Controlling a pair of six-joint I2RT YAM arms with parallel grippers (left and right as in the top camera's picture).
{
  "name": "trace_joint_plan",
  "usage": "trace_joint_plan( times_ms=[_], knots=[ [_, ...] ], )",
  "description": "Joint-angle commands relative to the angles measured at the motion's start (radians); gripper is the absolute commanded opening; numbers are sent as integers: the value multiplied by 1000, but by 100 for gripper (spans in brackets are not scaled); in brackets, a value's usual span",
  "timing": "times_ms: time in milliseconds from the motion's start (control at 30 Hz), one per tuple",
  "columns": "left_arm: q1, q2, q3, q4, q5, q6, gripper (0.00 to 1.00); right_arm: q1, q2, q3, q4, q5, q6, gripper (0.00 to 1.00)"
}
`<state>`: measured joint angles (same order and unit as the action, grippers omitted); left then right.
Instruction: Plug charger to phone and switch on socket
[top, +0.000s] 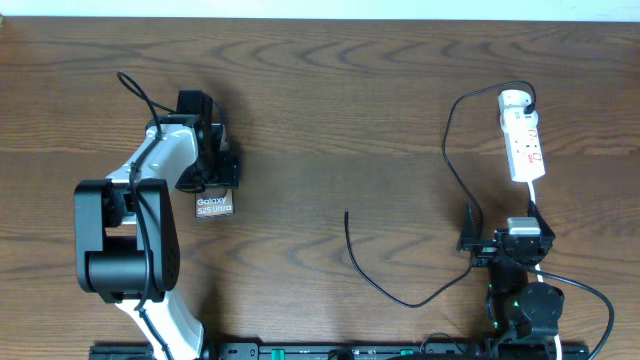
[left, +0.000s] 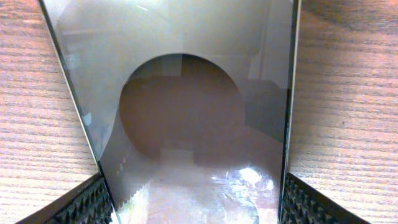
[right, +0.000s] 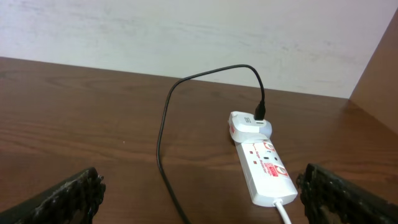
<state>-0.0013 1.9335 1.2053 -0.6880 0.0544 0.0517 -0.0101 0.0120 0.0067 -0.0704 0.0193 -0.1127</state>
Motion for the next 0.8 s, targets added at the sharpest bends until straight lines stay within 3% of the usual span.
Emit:
trace_joint_plan(
  times_ms=[0, 300, 367, 467, 700, 767],
  knots=[
    [-2, 14, -24, -6, -18, -1, 70, -7, -5, 0, -4, 7, 11, 99],
    [-2, 14, -24, -6, -18, -1, 54, -7, -5, 0, -4, 7, 11, 99],
    [-2, 14, -24, -6, -18, -1, 45, -7, -5, 0, -4, 7, 11, 99],
    [-2, 14, -24, -6, -18, -1, 39, -7, -5, 0, -4, 7, 11, 99],
    [-2, 14, -24, -5, -18, -1, 9, -7, -5, 0, -4, 7, 11, 99],
    [-2, 14, -24, -5, -18, -1, 7, -7, -5, 0, -4, 7, 11, 99]
  ],
)
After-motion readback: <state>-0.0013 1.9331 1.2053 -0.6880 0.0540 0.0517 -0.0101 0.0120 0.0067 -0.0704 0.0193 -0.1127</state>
